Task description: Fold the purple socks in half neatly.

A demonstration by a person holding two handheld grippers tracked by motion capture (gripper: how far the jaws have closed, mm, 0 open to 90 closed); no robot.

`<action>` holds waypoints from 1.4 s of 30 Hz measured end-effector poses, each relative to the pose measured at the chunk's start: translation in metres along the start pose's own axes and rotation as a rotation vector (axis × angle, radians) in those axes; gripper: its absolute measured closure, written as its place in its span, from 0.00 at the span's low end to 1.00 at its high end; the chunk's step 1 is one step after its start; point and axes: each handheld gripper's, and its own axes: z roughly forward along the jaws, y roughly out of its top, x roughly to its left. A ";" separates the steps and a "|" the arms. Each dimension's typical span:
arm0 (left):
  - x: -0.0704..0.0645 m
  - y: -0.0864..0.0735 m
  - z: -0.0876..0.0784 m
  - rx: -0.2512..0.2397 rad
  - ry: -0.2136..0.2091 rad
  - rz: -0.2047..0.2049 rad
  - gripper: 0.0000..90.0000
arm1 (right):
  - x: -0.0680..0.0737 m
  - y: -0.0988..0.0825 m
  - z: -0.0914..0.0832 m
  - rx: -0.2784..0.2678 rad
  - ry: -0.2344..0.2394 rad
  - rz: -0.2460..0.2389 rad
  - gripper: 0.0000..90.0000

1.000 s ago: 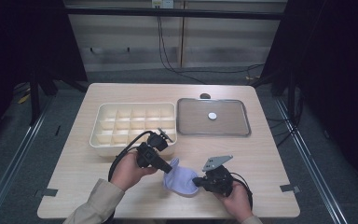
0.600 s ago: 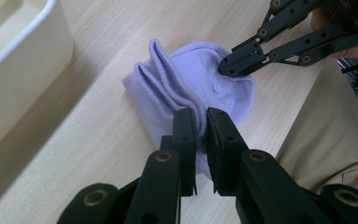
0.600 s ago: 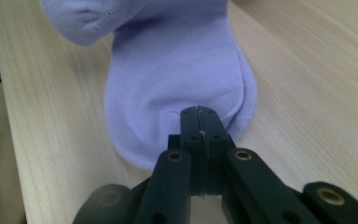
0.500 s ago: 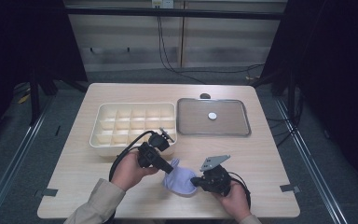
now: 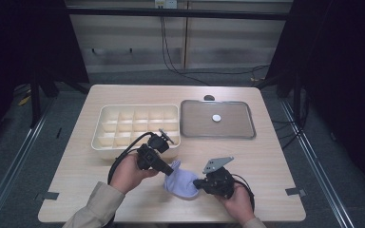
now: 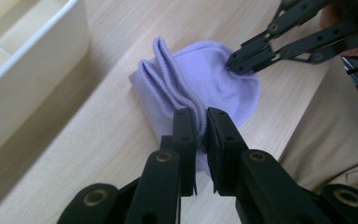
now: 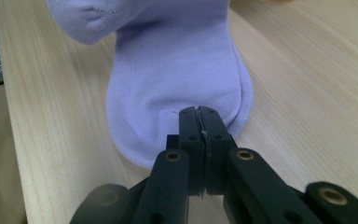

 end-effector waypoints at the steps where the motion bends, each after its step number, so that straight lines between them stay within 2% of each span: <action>1: 0.001 0.000 0.000 0.002 0.006 -0.002 0.92 | -0.001 0.000 -0.002 0.000 -0.004 0.001 0.99; 7: 0.004 -0.003 -0.002 0.007 0.017 -0.010 0.92 | -0.005 -0.001 -0.009 -0.021 -0.005 0.015 0.99; 12: 0.005 -0.003 -0.003 0.004 0.020 -0.010 0.92 | -0.009 -0.003 -0.017 -0.022 -0.025 0.015 1.00; 18: 0.005 -0.002 -0.003 0.006 0.022 -0.011 0.92 | -0.016 -0.011 -0.028 -0.033 -0.036 0.041 1.00; 22: 0.004 -0.001 -0.004 0.002 0.023 -0.011 0.92 | -0.016 -0.016 -0.025 -0.013 -0.025 0.044 1.00; 30: 0.003 0.000 -0.004 0.004 0.015 -0.002 0.92 | -0.011 -0.016 -0.014 0.031 -0.005 0.016 0.99; 42: -0.003 0.005 -0.002 0.000 0.006 0.009 0.92 | -0.007 -0.014 -0.007 0.050 0.005 -0.004 0.99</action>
